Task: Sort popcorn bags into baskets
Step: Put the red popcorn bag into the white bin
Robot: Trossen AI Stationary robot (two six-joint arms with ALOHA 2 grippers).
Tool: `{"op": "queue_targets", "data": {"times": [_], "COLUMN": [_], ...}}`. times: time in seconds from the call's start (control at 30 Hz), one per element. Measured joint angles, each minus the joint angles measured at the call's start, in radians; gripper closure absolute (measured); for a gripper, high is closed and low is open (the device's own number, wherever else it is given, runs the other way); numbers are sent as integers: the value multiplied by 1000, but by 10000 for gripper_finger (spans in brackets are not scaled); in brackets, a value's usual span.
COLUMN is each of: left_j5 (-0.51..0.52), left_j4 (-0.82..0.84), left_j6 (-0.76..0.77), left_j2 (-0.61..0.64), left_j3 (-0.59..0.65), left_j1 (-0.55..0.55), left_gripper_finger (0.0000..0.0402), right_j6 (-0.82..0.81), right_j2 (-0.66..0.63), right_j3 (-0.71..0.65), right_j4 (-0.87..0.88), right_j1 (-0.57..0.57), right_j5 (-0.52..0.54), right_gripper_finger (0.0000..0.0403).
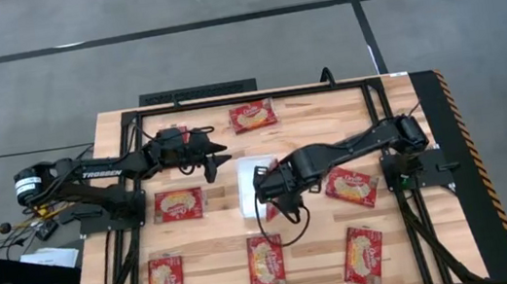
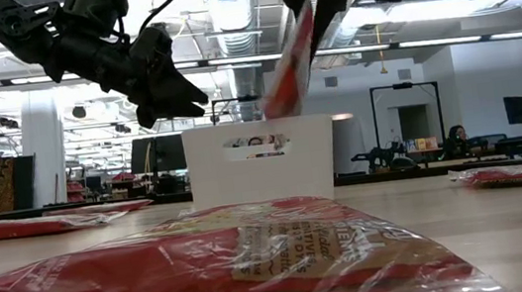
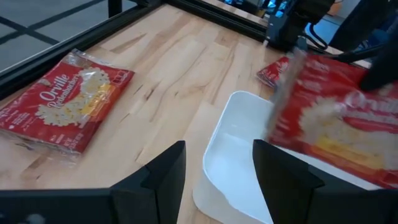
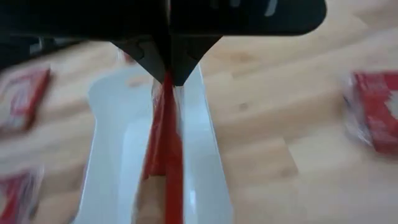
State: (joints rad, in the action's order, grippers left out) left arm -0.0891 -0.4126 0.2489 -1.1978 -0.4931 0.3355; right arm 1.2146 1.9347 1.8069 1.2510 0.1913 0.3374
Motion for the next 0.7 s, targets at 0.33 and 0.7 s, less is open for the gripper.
{"op": "queue_targets", "data": {"times": [0.33, 0.7], "left_j5": [0, 18], "left_j4": [-3, -4], "left_j6": [10, 10], "left_j2": [0, 0], "left_j3": [0, 0], "left_j1": [0, 0], "left_gripper_finger": [228, 228], "right_j6": [52, 77], "right_j2": [0, 1], "right_j3": [0, 0], "right_j4": [-58, -54], "right_j1": [-28, -45], "right_j5": [33, 26], "right_gripper_finger": [400, 400]}}
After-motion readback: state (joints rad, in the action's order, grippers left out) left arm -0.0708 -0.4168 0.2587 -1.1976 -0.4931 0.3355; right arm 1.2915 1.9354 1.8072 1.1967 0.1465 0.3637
